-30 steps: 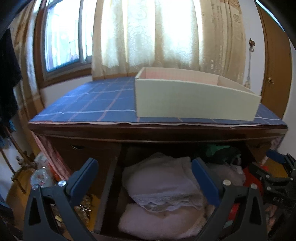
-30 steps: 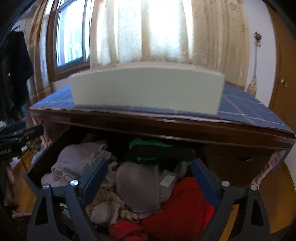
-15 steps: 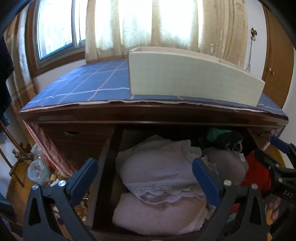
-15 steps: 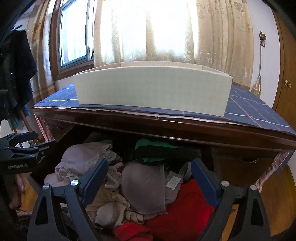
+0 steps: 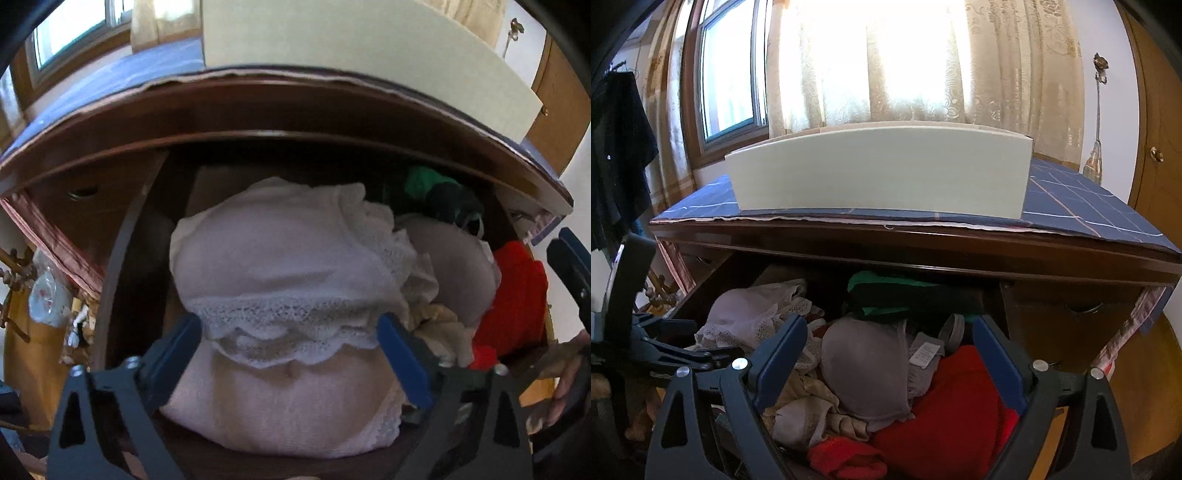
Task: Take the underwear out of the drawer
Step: 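Move the left gripper onto the white lace underwear and close it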
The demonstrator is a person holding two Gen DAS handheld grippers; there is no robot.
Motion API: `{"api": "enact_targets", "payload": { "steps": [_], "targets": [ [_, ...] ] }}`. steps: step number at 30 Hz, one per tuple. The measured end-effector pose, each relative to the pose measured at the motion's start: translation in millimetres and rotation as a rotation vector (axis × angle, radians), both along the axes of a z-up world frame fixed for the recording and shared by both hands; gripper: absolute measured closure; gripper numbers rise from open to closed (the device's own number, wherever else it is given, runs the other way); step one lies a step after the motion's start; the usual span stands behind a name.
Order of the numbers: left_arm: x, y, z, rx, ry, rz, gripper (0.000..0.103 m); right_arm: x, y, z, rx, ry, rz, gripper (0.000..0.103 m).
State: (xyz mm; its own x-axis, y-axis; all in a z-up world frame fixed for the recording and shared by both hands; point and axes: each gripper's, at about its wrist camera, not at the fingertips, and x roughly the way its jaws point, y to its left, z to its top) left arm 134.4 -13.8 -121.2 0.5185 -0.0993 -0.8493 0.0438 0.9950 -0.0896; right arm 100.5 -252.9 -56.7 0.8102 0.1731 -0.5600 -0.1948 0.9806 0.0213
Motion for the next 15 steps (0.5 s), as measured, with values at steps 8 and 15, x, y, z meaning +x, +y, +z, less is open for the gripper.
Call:
{"api": "enact_targets", "payload": {
  "steps": [8, 15],
  "targets": [
    [19, -1, 15, -0.011, -0.038, 0.002, 0.009, -5, -4, 1, 0.041, -0.022, 0.021, 0.01],
    [54, -14, 0, 0.034, 0.045, -0.012, 0.008, -11, -2, 4, 0.048, -0.048, 0.041, 0.01]
  ]
}}
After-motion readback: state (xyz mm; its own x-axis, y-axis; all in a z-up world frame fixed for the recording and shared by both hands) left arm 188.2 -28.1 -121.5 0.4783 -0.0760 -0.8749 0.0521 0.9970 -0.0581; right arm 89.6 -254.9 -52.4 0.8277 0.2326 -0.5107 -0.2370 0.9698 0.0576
